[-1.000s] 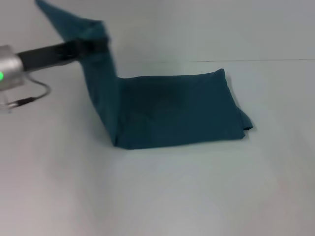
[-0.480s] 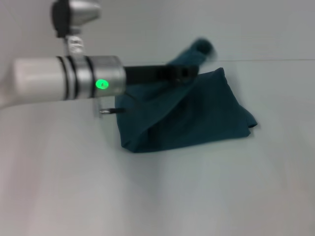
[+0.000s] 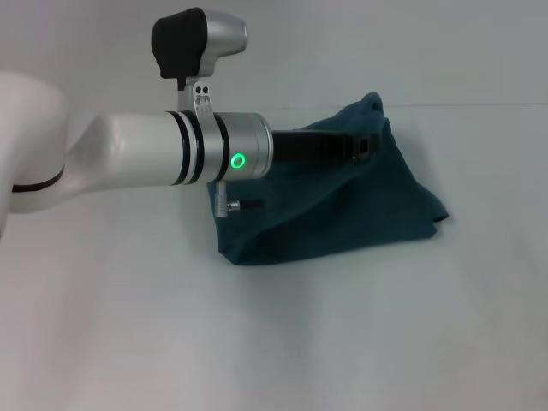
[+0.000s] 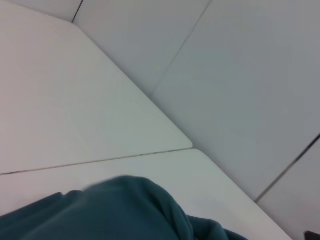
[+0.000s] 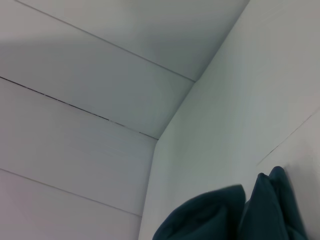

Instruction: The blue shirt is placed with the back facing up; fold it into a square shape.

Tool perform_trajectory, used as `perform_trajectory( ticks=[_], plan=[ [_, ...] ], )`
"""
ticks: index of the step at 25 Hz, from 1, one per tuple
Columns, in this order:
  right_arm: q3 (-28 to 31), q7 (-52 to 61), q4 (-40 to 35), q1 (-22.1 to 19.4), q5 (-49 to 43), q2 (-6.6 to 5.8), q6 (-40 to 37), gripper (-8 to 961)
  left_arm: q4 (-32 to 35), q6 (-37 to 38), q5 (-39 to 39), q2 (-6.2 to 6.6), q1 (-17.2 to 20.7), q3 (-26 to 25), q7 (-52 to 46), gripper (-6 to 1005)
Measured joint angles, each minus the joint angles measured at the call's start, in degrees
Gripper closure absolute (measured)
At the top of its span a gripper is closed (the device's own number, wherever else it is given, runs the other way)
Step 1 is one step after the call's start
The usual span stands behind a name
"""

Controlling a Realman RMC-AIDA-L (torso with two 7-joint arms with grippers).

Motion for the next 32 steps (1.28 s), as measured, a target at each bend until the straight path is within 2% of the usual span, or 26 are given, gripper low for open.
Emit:
perform_trajectory(
  ticks=[5, 9, 12, 13, 14, 15, 17, 19, 21, 24, 27, 30, 32],
  plan=[
    [0.0, 0.0, 0.0, 0.1, 0.0, 0.07, 0.6, 176, -0.1, -0.5, 0.3, 0.27, -1.4, 5.4, 1.1, 878],
    [-0.1, 0.0, 0.0, 0.3, -0.1, 0.1, 0.7, 176, 1.2, -0.9, -1.0, 0.09, -1.3, 6.2, 1.4, 874],
    [-0.2, 0.1, 0.0, 0.4, -0.4, 0.06, 0.7, 177, 5.3, -0.6, -4.3, 0.08, 1.3, 5.3, 1.7, 661],
    [-0.2, 0.1, 0.0, 0.5, -0.6, 0.03, 0.7, 177, 6.8, -0.1, -6.1, 0.07, 2.7, 4.6, 1.9, 642],
    [-0.2, 0.2, 0.0, 0.5, -0.8, -0.04, 0.8, 177, 9.1, 1.5, -11.0, 0.05, 6.4, 1.6, 3.5, 623],
    [-0.3, 0.2, 0.0, 0.6, -1.2, -0.13, 0.9, 177, 9.1, 1.5, -11.0, 0.05, 6.4, 1.6, 3.5, 604],
    [-0.4, 0.3, 0.0, 0.7, -1.9, -0.3, 1.0, 177, 9.1, 4.0, -15.1, 0.18, 9.3, -2.3, 4.9, 566],
    [-0.7, 0.6, 0.0, 1.2, -3.4, -0.67, 1.1, 177, 6.1, 8.0, -17.0, 1.34, 11.1, -7.7, 2.6, 528],
    [-1.4, 1.3, -0.2, 1.9, -5.8, -1.19, 0.8, 177, 2.5, 12.4, -15.9, 3.04, 11.9, -13.3, -2.8, 490],
    [-3.2, 3.6, -0.6, 4.5, -10.7, -2.18, 0.6, 177, -0.3, 18.9, -12.0, 4.49, 13.4, -21.0, -8.5, 406],
    [-5.3, 6.6, -0.6, 8.5, -16.4, -3.0, 1.1, 177, 0.3, 22.7, -8.2, 4.6, 15.5, -27.0, -10.9, 269],
    [-6.6, 10.3, -0.7, 14.8, -24.1, -3.35, 3.0, 177, 1.1, 24.7, -5.9, 4.55, 17.3, -30.1, -11.6, 159],
    [-6.6, 11.2, -0.8, 16.2, -25.7, -3.4, 3.6, 177, 1.3, 25.7, -3.8, 4.58, 17.8, -31.5, -11.9, 95]
  ],
)
